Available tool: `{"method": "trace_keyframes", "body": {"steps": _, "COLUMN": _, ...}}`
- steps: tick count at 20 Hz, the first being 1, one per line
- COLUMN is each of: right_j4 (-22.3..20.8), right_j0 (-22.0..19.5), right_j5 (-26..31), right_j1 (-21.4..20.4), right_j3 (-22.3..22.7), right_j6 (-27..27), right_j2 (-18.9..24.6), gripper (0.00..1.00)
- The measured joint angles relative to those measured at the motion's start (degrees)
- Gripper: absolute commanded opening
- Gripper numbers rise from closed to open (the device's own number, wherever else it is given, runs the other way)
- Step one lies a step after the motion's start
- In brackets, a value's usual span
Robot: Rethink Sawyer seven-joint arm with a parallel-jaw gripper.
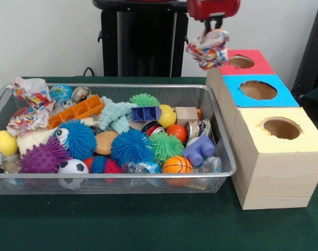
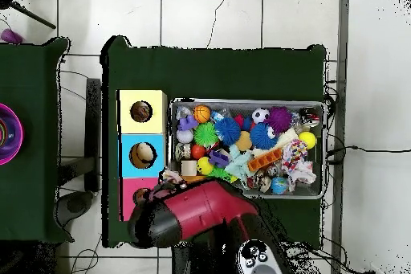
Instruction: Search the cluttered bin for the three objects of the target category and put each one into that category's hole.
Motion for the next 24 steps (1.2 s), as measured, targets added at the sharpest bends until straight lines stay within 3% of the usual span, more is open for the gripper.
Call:
{"method": "trace_keyframes", "body": {"steps": 4, "right_j4": 3.1, "right_j0": 4.7, "right_j5": -0.4, "right_j1": 1.2, "right_j3": 0.0, "right_j6": 0.0, "right_j2": -2.7, "gripper": 0.0}}
{"method": "trace_keyframes", "body": {"steps": 10, "right_j4": 6.0, "right_j0": 8.0, "right_j5": -0.4, "right_j1": 2.3, "right_j3": -0.1, "right_j6": 0.0, "right_j2": -5.5, "gripper": 0.0}}
{"method": "trace_keyframes", "body": {"steps": 18, "right_j4": 9.5, "right_j0": 10.1, "right_j5": -0.4, "right_j1": 4.1, "right_j3": -1.3, "right_j6": 0.0, "right_j2": -8.2, "gripper": 0.0}}
{"method": "trace_keyframes", "body": {"steps": 24, "right_j4": 9.8, "right_j0": 11.0, "right_j5": -0.4, "right_j1": 5.4, "right_j3": -4.1, "right_j6": 0.0, "right_j2": -9.7, "gripper": 0.0}}
